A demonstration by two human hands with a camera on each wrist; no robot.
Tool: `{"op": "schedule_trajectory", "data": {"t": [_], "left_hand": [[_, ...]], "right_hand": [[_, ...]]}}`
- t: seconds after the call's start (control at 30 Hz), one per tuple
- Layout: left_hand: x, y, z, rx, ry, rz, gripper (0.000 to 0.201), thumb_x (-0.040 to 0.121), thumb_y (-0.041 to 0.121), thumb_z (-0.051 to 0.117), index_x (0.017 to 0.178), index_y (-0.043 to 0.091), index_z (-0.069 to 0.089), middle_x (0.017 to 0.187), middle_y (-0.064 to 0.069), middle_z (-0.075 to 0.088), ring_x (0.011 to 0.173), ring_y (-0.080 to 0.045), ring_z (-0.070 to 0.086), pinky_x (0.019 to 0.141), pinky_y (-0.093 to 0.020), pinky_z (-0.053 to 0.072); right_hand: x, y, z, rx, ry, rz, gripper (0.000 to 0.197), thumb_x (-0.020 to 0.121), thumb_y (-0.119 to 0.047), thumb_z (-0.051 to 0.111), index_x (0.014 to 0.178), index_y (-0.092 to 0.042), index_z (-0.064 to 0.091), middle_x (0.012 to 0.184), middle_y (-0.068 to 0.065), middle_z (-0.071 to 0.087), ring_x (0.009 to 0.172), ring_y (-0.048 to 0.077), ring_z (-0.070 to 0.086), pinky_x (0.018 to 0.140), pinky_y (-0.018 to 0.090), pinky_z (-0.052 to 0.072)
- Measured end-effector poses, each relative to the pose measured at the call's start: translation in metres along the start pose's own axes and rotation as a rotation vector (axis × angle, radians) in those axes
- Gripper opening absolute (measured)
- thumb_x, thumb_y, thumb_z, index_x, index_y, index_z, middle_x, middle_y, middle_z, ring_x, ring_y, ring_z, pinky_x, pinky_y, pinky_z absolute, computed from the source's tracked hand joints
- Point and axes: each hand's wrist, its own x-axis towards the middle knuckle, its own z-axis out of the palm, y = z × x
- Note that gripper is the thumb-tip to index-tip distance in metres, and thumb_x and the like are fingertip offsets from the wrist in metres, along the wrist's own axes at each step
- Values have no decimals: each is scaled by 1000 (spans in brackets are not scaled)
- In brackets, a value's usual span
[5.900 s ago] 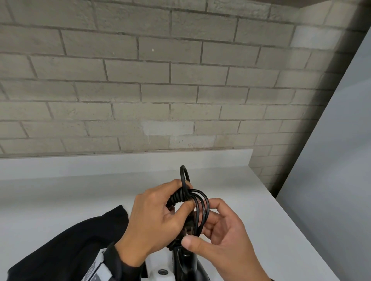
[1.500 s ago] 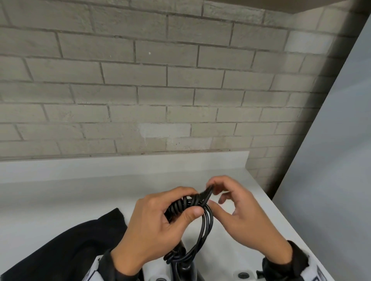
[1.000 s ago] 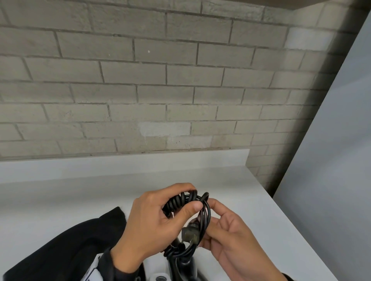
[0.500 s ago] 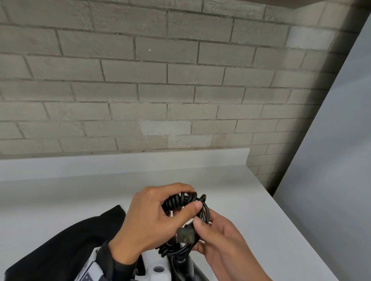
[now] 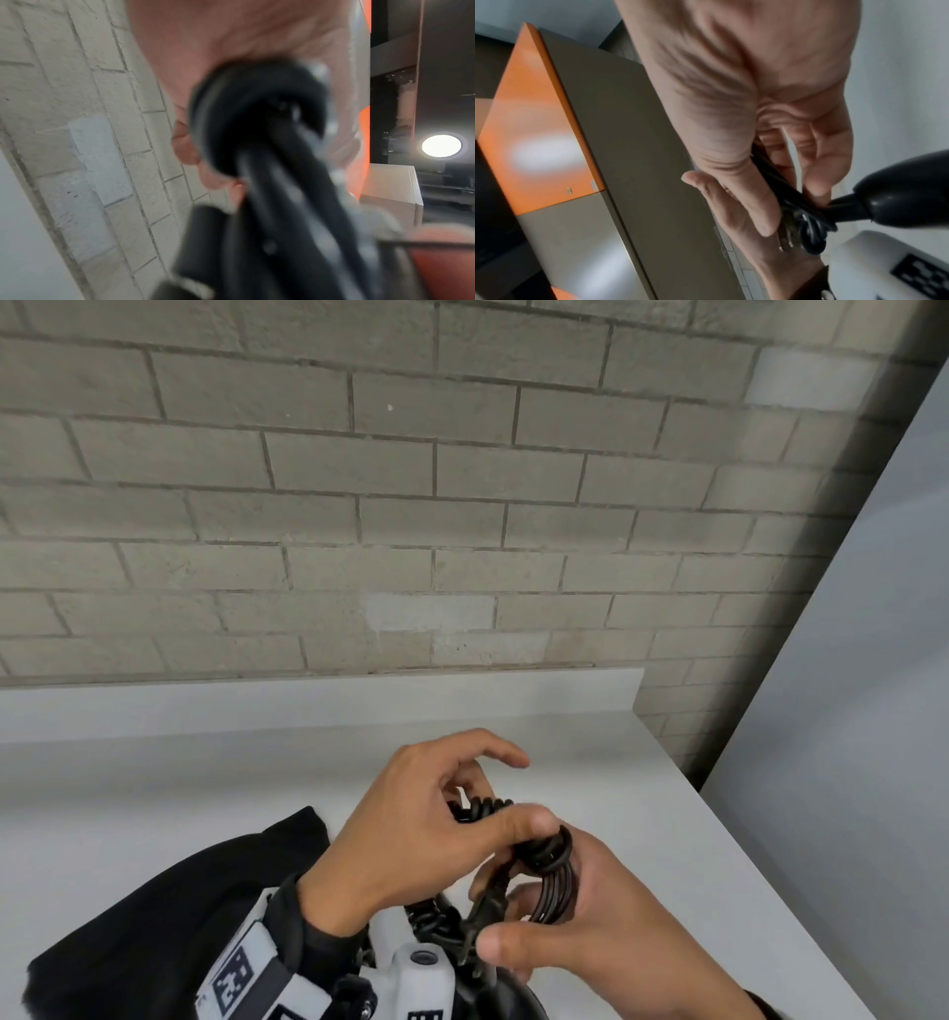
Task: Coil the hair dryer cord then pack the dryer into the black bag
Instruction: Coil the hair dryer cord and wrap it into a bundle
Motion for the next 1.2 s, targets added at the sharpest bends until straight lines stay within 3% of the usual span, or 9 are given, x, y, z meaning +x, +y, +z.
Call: {"op": "schedule_trajectory", "data": {"t": [0.17,0.27,0.43,0.5,0.67,0.8,0.9,1.0,1.2], "left_hand": [[5,7,10,-20,91,49,44,79,70,58,108,38,64,70,11,67,42,-6,50,49,-14,38],[8,13,16,-81,81,49,46,77,64,60,109,31,65,74,8,65,33,-6,39,45,-13,34],[10,15,21,-151,70,48,38,81,60,64,105,31,66,80,7,66,39,-16,57,44,-29,46],[9,9,18,-215,106,23,38,82,60,64,106,31,66,85,7,69,42,-10,58,44,-23,42],[-8,-22,15,-234,78,-52,70,72,72,65,130,38,44,124,22,57,95,-5,69,82,-24,54],[-29,-47,24,-192,-160,-163,77,69,77,64,129,40,34,129,28,53,125,3,51,107,-20,41],[-36,-54,43,-134,-299,-182,62,86,57,65,133,42,28,130,28,54,127,15,43,110,-12,32],[-33,-58,61,-94,-262,-118,49,97,46,55,138,41,29,130,20,57,124,-1,53,110,-30,40],[-26,-61,76,-4,-261,-26,42,103,40,48,140,52,32,132,21,53,124,-6,49,104,-36,43]], "right_hand": [[-6,-8,-13,-11,21,100,20,70,-11,85,79,-12,68,82,19,70,65,24,68,53,29,53],[-11,-16,-21,-90,-72,168,24,66,-4,88,78,-9,68,71,19,67,60,25,67,54,28,52],[-12,-18,-29,-64,-73,194,28,71,0,84,93,-4,68,76,19,67,63,29,69,57,30,56],[-11,-10,-30,-10,-11,180,25,70,1,84,89,-4,68,72,18,66,63,32,70,56,30,57],[-11,13,-34,233,224,114,44,44,-15,98,77,-7,71,71,22,59,60,37,70,50,28,57],[-10,28,-38,400,404,35,62,25,-27,102,74,-8,69,76,27,66,58,36,70,50,28,58],[-7,36,-40,451,471,-16,80,22,-31,101,89,-6,66,85,28,70,61,35,71,52,28,59],[-6,38,-40,375,496,-55,96,27,-38,100,110,-8,61,83,24,72,68,37,73,55,28,58],[-21,38,-57,5,565,-54,59,42,-20,94,94,-11,67,69,12,69,56,19,59,53,24,51]]}}
